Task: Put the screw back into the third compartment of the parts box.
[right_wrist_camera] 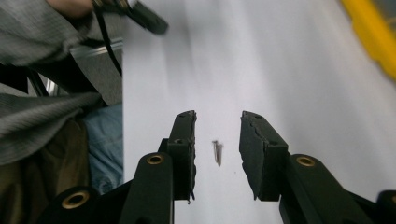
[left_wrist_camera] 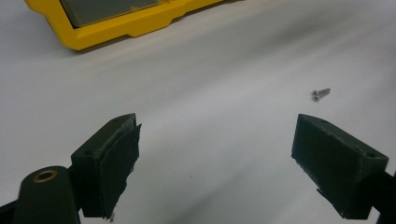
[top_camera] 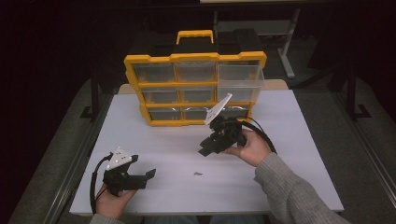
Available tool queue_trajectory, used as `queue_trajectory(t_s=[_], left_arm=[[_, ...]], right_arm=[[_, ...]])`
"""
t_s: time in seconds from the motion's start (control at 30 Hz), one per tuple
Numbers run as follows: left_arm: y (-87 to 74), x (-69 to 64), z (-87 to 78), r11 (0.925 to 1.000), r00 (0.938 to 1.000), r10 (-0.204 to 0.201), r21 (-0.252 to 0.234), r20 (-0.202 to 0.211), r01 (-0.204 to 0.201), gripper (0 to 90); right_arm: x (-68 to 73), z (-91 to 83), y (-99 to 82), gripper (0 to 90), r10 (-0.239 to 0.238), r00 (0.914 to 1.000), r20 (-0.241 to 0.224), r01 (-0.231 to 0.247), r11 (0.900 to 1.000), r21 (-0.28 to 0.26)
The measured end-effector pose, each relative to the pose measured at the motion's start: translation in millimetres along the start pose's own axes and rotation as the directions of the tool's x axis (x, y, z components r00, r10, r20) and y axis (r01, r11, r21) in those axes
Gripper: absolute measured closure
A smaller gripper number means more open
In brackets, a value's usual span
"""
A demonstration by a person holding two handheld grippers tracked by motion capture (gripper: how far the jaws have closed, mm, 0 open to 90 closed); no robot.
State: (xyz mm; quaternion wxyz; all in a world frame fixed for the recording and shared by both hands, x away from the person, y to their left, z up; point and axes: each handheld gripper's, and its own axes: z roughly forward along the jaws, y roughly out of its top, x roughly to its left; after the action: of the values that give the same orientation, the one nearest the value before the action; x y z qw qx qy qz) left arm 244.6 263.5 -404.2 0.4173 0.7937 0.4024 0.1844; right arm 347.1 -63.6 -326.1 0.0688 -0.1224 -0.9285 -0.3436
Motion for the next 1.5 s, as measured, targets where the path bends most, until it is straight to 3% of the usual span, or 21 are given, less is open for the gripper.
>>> queue_trajectory(t_s=[0.27, 0.67, 0.9, 1.5], left_arm=[[0.0, -1.0, 0.0, 1.0000, 1.0000, -0.009, 0.004, 0.000, 0.009, 14.3], [-0.2, -1.4, 0.9, 0.9999, 0.9999, -0.011, 0.006, 0.002, 0.011, 14.3], [-0.4, -1.4, 1.2, 0.9999, 1.0000, -0.009, 0.006, 0.003, 0.009, 14.3], [-0.1, -1.7, 0.4, 0.9999, 0.9999, -0.011, 0.003, 0.005, 0.011, 14.3]], right_arm=[[-2.7, 39.0, -16.2, 65.4, -0.008, 0.9999, 0.006, 0.008, 0.9996, 0.028], [-9.4, 76.4, -32.6, 68.0, -0.006, 0.9999, 0.009, 0.005, 0.9971, 0.076], [-9.6, 90.0, -37.3, 72.9, -0.014, 0.9998, 0.016, 0.012, 0.9937, 0.111], [-10.1, 102.1, -39.8, 76.7, -0.032, 0.9986, 0.041, 0.026, 0.9895, 0.142]])
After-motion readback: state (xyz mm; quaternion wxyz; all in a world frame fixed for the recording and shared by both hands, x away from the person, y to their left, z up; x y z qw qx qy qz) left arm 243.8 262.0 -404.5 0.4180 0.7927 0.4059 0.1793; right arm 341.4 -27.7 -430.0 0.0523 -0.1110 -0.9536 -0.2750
